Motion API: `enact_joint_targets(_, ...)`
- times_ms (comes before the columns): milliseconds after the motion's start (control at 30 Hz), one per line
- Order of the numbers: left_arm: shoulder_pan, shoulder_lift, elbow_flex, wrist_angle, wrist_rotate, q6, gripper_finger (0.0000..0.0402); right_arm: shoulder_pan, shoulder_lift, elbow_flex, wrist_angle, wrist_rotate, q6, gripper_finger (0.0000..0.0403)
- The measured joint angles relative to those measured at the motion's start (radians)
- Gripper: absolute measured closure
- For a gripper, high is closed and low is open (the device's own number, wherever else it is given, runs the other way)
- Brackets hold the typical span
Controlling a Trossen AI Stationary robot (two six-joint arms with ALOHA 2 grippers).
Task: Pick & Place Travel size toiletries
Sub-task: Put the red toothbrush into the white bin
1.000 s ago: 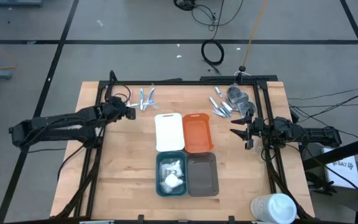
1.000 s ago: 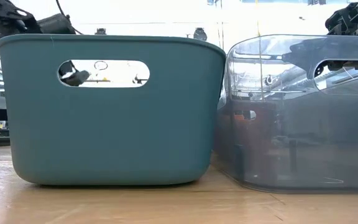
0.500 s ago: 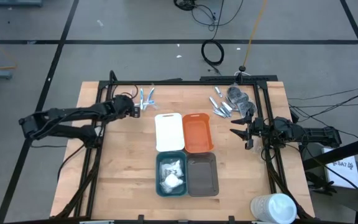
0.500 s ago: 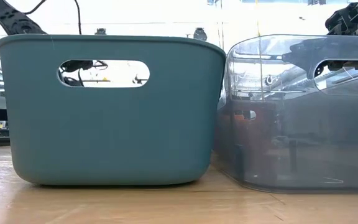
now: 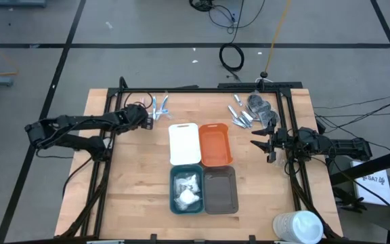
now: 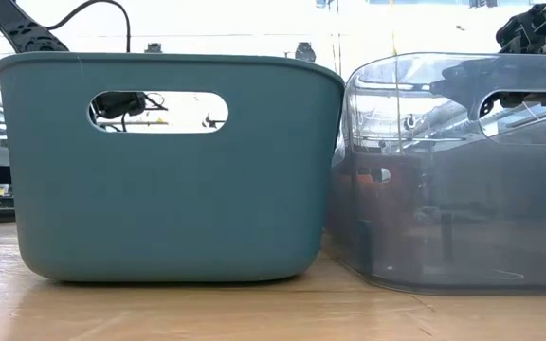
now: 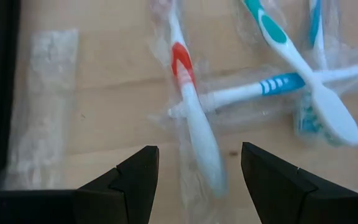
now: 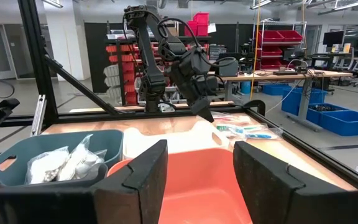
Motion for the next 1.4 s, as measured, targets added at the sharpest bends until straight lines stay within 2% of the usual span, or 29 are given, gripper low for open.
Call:
enact_joint_targets(200, 0.000, 0.000, 0.000, 0.015, -0.050, 0.005, 0.0176, 0.000, 0.000, 0.000, 0.000, 0.000, 0.000, 0.0231)
enact_joint_targets(567, 0.000, 0.000, 0.000, 0.030, -0.051, 0.005, 0.0181, 0.000, 0.000, 0.000, 0.000, 0.000, 0.000, 0.0229)
enact_joint_targets(667, 0.000, 0.000, 0.000, 0.030, -0.051, 0.005, 0.0205, 0.000, 0.000, 0.000, 0.000, 0.000, 0.000, 0.0231)
enact_joint_targets(967, 0.000, 0.000, 0.000, 0.024, -0.050, 0.004, 0.0314, 0.000, 0.000, 0.000, 0.000, 0.000, 0.000, 0.0228)
enact_joint_targets(1267, 0.000, 0.000, 0.000, 0.023, -0.050, 0.055, 0.0388, 0.000, 0.000, 0.000, 0.000, 0.000, 0.000, 0.0229)
enact_joint_targets(1400, 0.000, -0.009, 0.000, 0.024, -0.052, 0.070, 0.0394, 0.000, 0.000, 0.000, 0.000, 0.000, 0.000, 0.0228)
